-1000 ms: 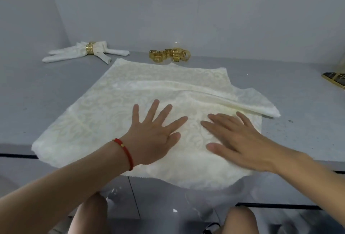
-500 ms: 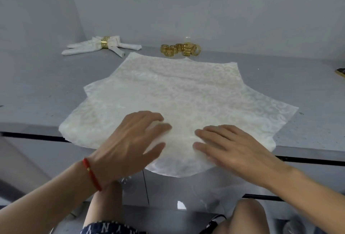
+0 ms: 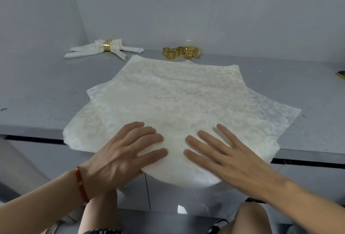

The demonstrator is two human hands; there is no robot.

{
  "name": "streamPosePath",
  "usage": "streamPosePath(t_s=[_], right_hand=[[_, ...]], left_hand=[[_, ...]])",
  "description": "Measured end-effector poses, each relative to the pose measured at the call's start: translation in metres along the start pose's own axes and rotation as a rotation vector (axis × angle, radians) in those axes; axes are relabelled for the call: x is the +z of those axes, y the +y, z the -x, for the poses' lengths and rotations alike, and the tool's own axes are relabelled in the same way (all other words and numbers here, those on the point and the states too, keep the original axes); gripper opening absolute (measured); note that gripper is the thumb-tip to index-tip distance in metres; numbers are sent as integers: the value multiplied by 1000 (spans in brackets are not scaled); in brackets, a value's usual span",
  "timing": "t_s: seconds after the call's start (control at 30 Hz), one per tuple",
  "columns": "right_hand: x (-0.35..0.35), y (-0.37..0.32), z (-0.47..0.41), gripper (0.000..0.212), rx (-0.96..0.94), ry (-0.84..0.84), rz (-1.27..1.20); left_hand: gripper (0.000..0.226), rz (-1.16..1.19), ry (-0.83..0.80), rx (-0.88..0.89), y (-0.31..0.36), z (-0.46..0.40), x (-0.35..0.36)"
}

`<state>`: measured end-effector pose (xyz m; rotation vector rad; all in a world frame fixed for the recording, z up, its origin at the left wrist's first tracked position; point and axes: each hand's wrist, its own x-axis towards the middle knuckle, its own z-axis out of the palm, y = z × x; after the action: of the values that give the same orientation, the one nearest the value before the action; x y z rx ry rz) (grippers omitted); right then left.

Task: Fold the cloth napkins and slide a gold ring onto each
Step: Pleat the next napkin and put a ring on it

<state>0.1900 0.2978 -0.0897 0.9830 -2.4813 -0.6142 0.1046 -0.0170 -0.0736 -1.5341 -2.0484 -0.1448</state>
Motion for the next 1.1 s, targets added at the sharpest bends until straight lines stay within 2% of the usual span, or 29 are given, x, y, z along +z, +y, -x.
streamPosePath(t_s=[0.1, 0.17, 0.23, 0.33, 0.43, 0.53, 0.63, 0.77, 0.93, 1.1], right_hand=[[-14, 3, 3, 51, -45, 70, -217], [-24, 11, 0, 58, -41, 12, -317], [-30, 16, -5, 44, -9, -47, -420], [-37, 24, -18, 34, 186, -68, -726], [-38, 50, -46, 36, 471, 26, -954], [-18, 88, -78, 48, 630, 64, -882], [5, 116, -97, 46, 761, 44, -920], [9, 135, -103, 47, 781, 74, -1013], [31, 176, -125, 46, 906, 37, -984], [80, 229, -167, 41, 1069, 47, -924]], left_hand=[[37, 227, -51, -44, -2, -9, -17], [38, 330, -122, -94, -8, -13, -19], [37, 417, -173, -139, -13, -15, -19], [31, 549, -122, -356, -15, -24, -23], [33, 614, -92, -577, -34, -49, -20], [38, 559, -80, -692, -75, -84, -2], [40, 541, -134, -747, -107, -110, 20], [43, 535, -154, -670, -121, -123, 24], [40, 447, -159, -787, -161, -157, 44], [36, 159, -226, -902, -217, -210, 99]])
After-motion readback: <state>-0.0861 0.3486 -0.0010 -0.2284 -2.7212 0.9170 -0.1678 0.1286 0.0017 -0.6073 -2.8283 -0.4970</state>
